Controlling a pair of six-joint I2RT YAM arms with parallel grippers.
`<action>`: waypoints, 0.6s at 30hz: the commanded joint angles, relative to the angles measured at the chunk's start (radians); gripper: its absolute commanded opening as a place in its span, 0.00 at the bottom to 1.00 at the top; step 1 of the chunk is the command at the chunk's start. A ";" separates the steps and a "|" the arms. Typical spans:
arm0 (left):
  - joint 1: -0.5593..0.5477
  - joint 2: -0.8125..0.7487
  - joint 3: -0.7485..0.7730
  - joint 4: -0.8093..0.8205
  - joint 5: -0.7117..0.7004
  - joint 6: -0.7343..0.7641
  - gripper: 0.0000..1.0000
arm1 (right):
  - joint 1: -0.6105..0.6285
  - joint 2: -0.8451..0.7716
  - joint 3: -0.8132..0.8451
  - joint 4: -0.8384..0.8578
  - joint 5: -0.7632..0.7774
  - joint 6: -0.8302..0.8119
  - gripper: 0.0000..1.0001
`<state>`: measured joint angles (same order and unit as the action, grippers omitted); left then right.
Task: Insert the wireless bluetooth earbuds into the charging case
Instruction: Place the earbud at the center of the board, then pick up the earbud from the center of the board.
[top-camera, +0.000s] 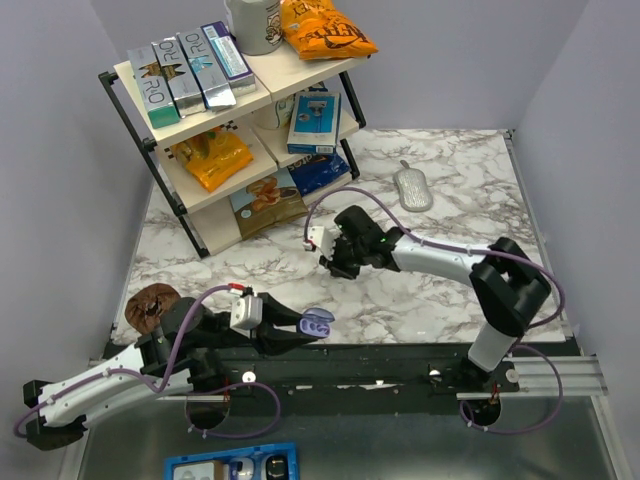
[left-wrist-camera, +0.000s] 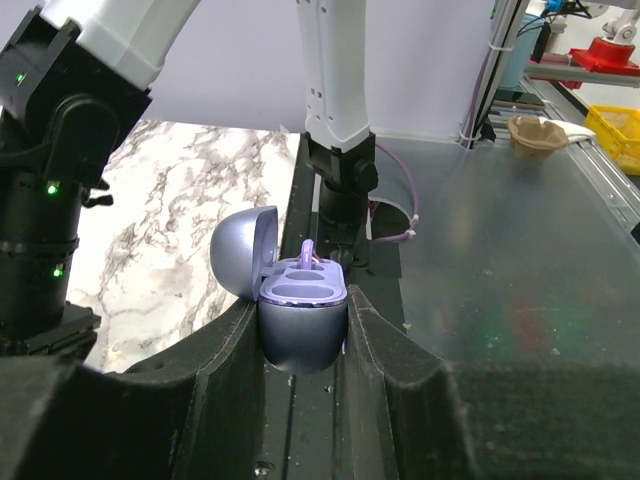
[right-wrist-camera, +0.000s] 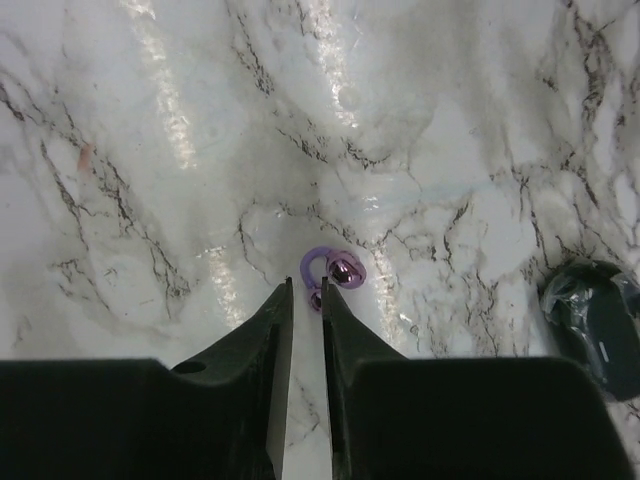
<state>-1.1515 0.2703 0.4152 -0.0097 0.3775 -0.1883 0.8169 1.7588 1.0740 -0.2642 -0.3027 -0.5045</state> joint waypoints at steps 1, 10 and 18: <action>-0.001 -0.036 -0.015 0.005 -0.017 0.009 0.00 | 0.024 -0.149 -0.034 0.054 0.051 0.102 0.28; -0.001 -0.057 -0.012 -0.018 -0.095 -0.008 0.00 | 0.106 -0.092 0.135 -0.125 0.506 0.787 0.40; -0.001 -0.056 -0.003 -0.038 -0.149 -0.011 0.00 | 0.165 0.007 0.204 -0.256 0.562 1.055 0.34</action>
<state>-1.1519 0.2260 0.4091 -0.0338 0.2798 -0.1886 0.9718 1.7485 1.2705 -0.4297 0.1658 0.3698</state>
